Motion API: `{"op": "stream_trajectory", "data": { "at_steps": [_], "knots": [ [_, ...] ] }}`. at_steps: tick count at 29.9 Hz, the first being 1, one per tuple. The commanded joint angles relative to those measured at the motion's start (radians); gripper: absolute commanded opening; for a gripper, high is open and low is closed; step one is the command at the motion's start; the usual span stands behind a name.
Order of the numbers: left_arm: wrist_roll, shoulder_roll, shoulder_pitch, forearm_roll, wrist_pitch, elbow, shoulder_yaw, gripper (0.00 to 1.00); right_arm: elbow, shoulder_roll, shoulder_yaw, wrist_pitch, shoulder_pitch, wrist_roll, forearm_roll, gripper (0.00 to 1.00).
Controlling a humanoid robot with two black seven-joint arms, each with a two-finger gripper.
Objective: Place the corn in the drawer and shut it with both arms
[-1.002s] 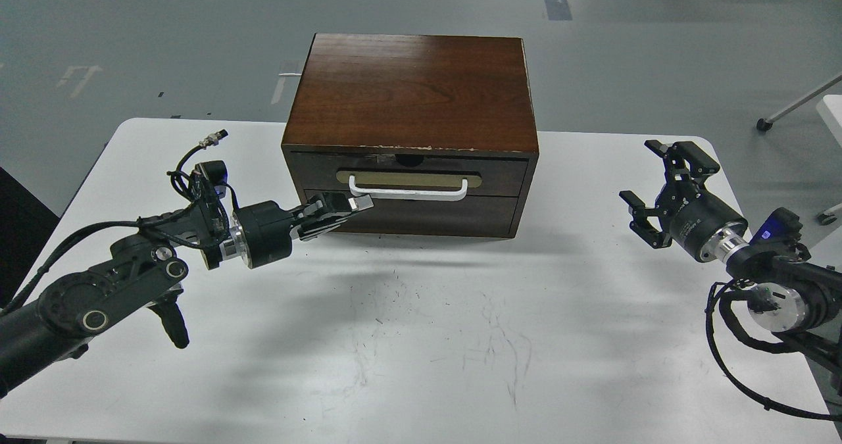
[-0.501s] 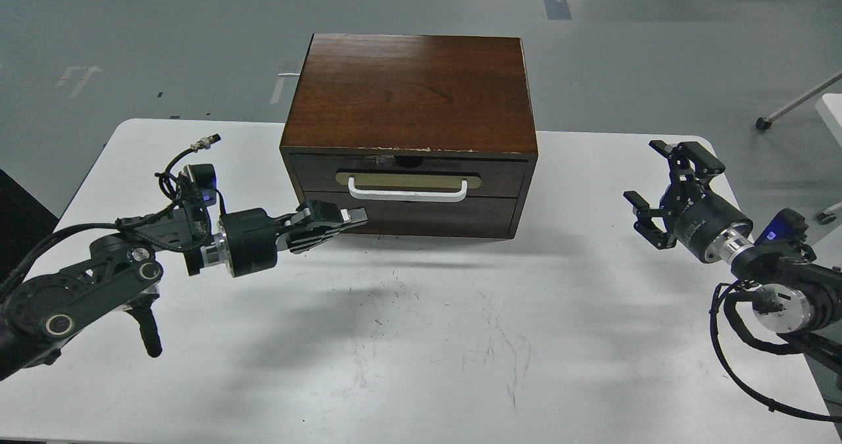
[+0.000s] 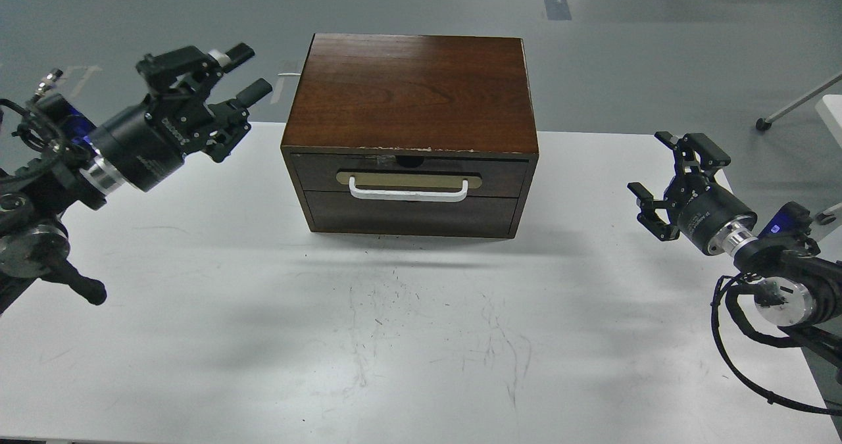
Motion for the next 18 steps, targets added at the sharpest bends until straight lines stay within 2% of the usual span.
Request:
{"op": "stream_trajectory", "data": {
  "at_steps": [1,6,14,18],
  "knots": [
    [0.0,0.006,0.001,-0.092,0.0,0.08,-0.012,0.98,-0.001,0.004,0.004,-0.001,0.001,0.0,0.0,0.98],
    [0.0,-0.004,0.066,-0.119,0.0,0.205,-0.007,0.98,-0.002,0.024,0.005,-0.008,0.003,0.0,0.0,0.98],
    [0.0,-0.056,0.221,-0.154,0.0,0.229,-0.009,0.98,-0.037,0.096,0.034,-0.064,-0.002,0.0,0.0,0.99],
    [0.0,-0.084,0.239,-0.154,0.0,0.231,-0.01,0.98,-0.048,0.122,0.034,-0.071,0.0,0.0,0.0,1.0]
  ]
}}
